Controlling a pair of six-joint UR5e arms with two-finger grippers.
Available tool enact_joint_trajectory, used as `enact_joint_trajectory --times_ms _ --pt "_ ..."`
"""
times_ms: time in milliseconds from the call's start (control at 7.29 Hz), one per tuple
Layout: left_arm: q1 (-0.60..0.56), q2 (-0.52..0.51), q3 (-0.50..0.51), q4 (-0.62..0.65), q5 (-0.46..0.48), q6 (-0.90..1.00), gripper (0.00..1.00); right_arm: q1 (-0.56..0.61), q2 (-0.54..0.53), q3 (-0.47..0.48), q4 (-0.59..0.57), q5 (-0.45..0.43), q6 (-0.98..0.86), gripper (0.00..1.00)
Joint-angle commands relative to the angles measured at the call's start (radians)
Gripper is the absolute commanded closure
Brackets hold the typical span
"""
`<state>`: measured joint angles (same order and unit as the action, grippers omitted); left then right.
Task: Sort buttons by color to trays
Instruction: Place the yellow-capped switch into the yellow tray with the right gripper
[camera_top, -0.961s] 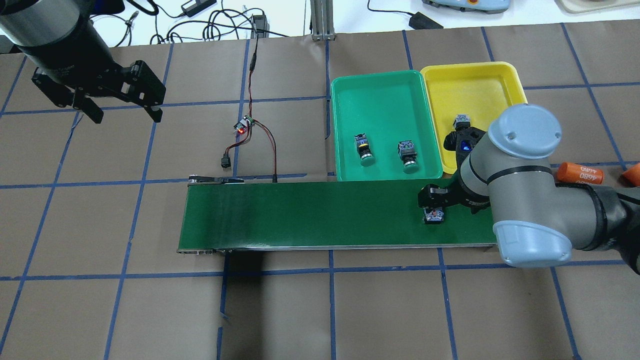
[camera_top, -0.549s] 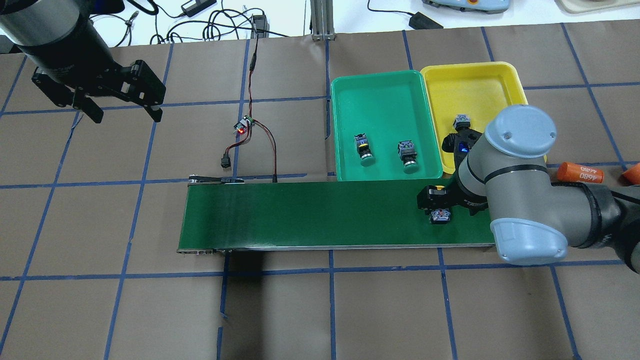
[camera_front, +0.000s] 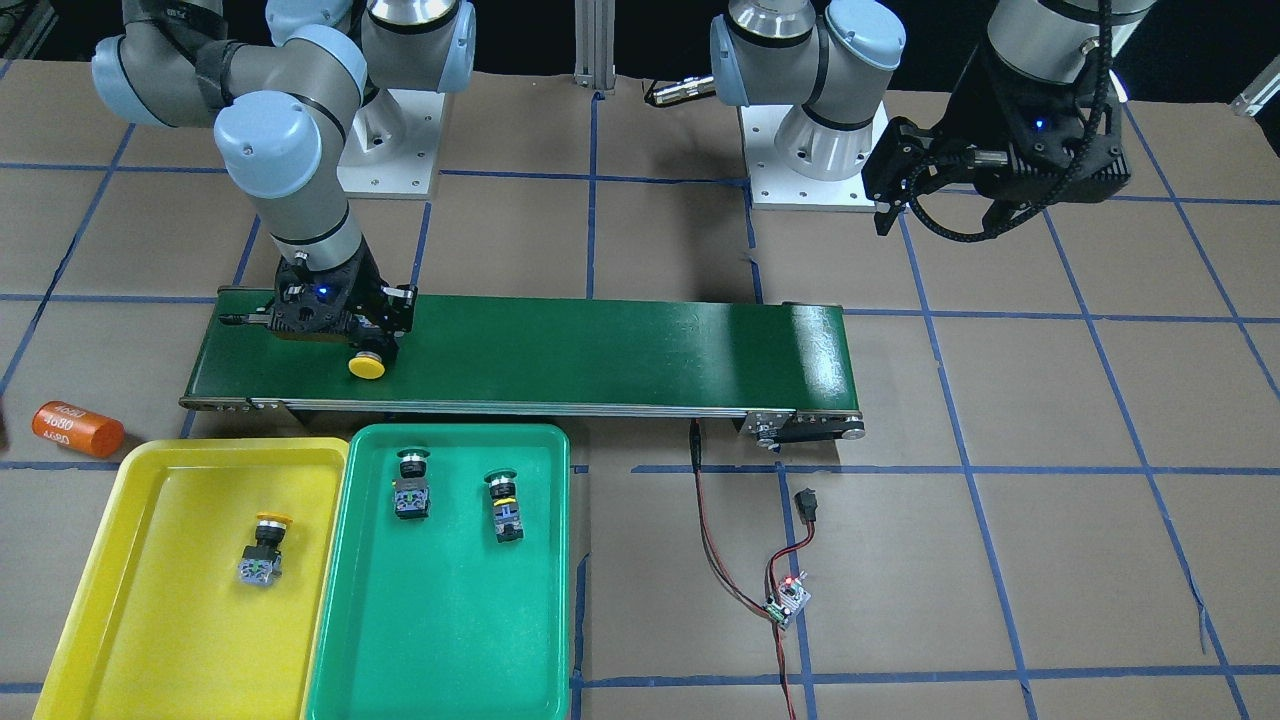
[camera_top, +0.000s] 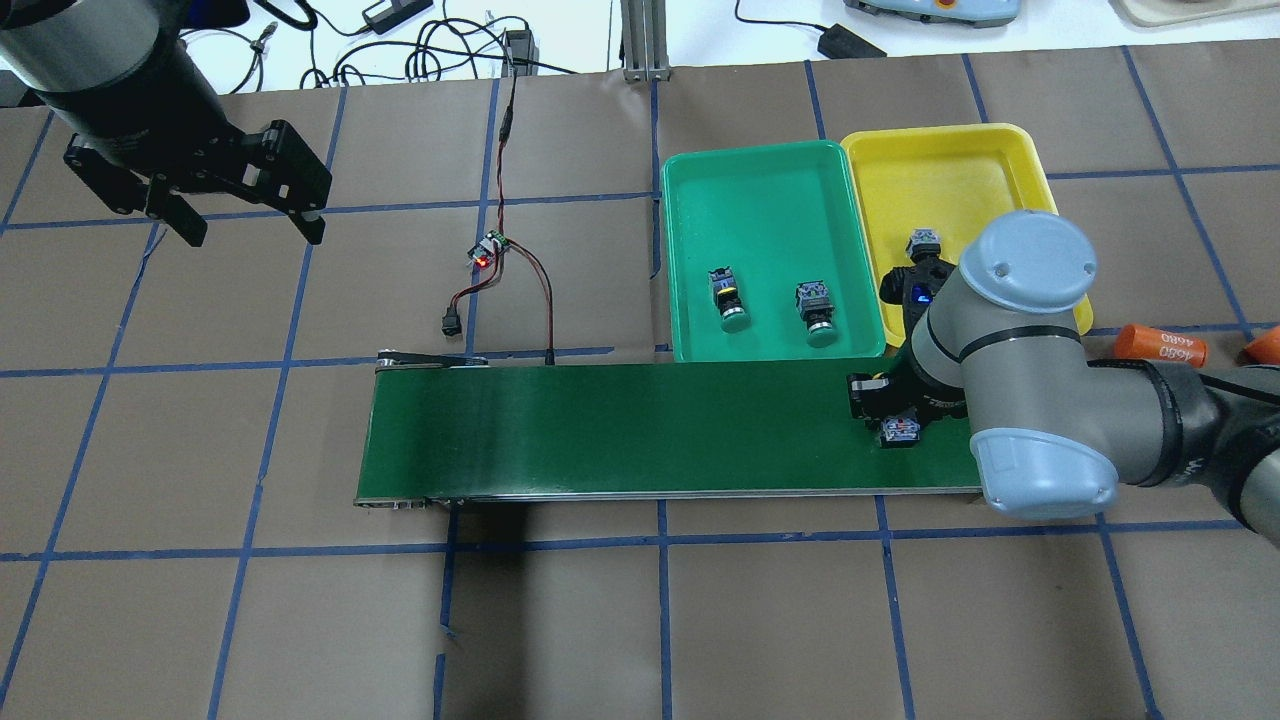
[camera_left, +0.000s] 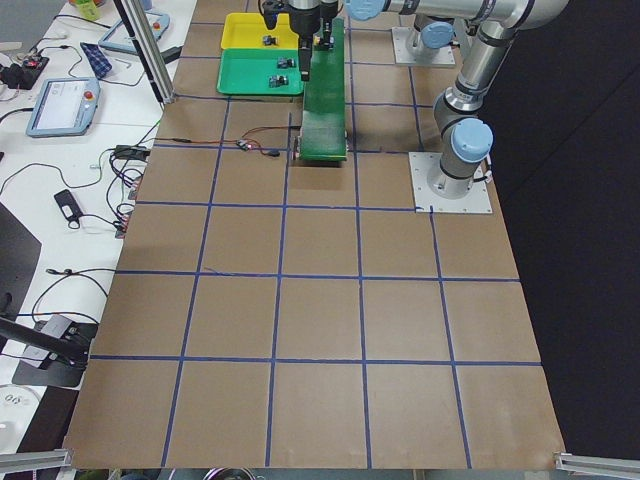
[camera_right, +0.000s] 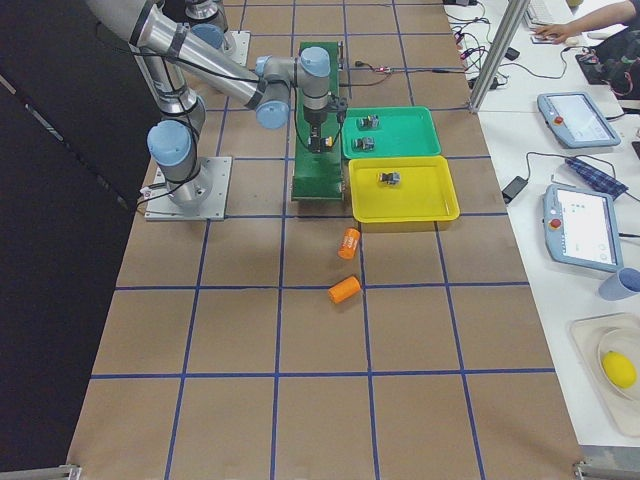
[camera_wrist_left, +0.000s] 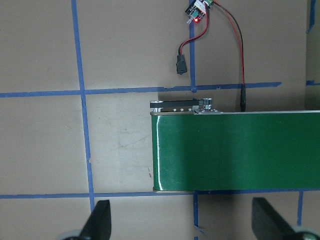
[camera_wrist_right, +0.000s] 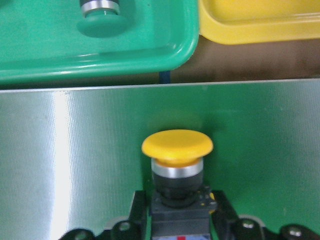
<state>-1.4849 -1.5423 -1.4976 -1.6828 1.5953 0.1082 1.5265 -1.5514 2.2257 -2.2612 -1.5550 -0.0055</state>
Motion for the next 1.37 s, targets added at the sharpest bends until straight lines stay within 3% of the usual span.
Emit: enact_joint_trajectory --times_ms 0,137,412,549,686,824,961,1235 --pt "0.0 0.002 -0.003 0.0 0.0 0.001 0.0 -0.005 0.011 -0.088 0.02 -0.002 -0.007 1.0" --pt "0.0 0.001 -0.001 0.002 0.0 -0.001 0.0 -0.008 0.084 -0.23 0.116 -0.008 -0.008 1.0" --pt "0.0 0.001 -0.001 0.0 0.0 0.001 0.0 -0.028 0.312 -0.541 0.274 -0.13 -0.052 1.0" --pt "0.002 0.001 -0.001 0.002 0.0 -0.001 0.0 -0.095 0.397 -0.631 0.311 -0.119 -0.082 1.0" --pt "0.002 0.002 -0.003 0.0 0.0 0.001 0.0 -0.153 0.453 -0.644 0.299 -0.076 -0.111 0.98" --pt "0.0 0.002 -0.003 0.0 0.0 0.001 0.0 -0.16 0.483 -0.65 0.286 -0.054 -0.123 0.79" --pt "0.002 0.001 -0.003 0.002 0.0 0.001 0.0 -0.155 0.475 -0.65 0.285 -0.053 -0.11 0.01" --pt "0.0 0.001 -0.003 0.0 0.0 0.001 0.0 -0.132 0.388 -0.65 0.342 -0.053 -0.105 0.0"
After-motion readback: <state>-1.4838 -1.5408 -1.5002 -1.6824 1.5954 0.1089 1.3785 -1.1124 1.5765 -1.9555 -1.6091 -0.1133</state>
